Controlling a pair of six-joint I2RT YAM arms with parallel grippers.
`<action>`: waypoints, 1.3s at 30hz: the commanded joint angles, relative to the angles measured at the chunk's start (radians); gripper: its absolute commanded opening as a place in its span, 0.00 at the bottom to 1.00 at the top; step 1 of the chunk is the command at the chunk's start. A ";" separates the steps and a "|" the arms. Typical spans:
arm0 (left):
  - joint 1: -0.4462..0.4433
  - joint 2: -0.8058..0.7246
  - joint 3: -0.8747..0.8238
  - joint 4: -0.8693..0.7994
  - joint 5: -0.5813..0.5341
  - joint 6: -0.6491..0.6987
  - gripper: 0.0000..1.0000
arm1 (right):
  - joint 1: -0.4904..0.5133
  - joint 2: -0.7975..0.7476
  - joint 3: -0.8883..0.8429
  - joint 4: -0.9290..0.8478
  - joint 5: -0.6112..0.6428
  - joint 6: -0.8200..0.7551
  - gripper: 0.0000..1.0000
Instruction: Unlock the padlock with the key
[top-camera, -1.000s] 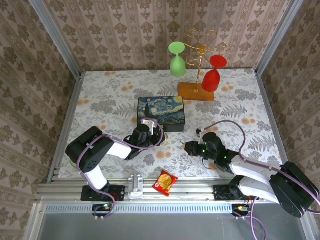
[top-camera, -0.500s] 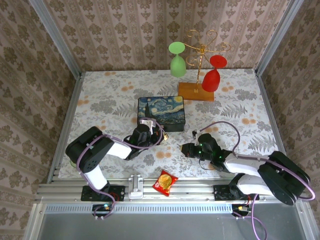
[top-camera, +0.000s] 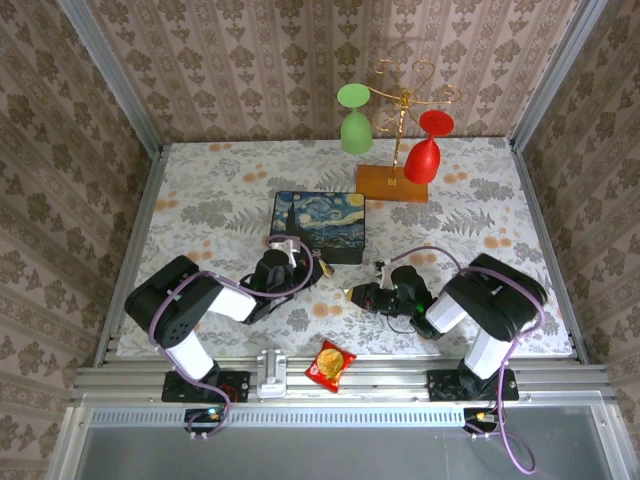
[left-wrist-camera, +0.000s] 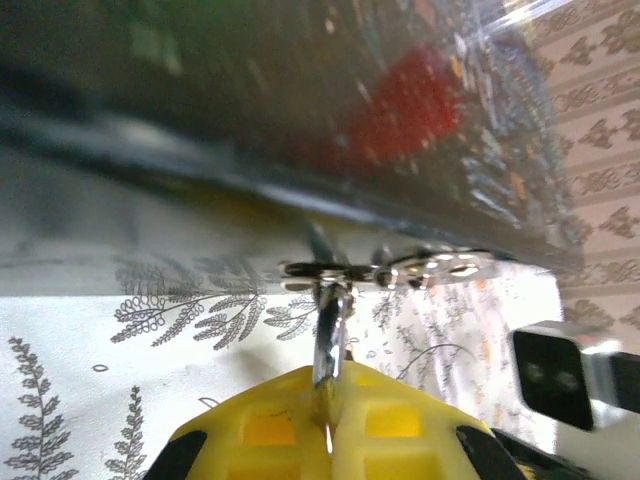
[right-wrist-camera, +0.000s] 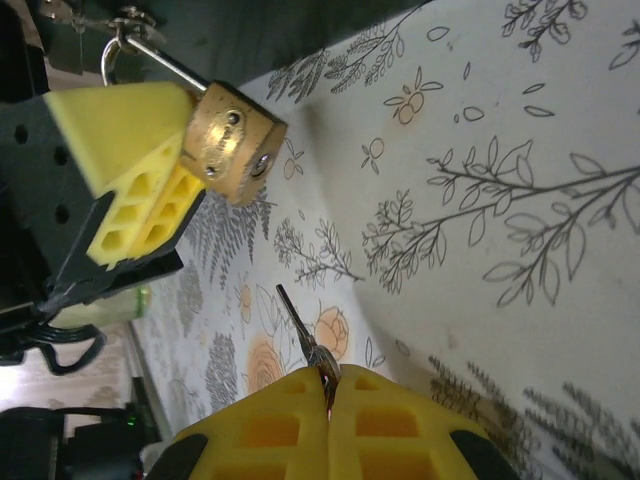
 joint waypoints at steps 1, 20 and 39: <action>0.020 -0.016 -0.019 0.136 0.048 -0.100 0.00 | -0.016 0.071 0.003 0.208 -0.079 0.057 0.00; 0.018 -0.064 0.048 -0.245 -0.020 0.146 0.10 | -0.048 0.118 0.043 0.096 -0.113 0.013 0.00; -0.085 0.085 0.082 -0.175 -0.183 0.234 0.50 | -0.040 0.035 0.028 -0.039 -0.075 -0.043 0.00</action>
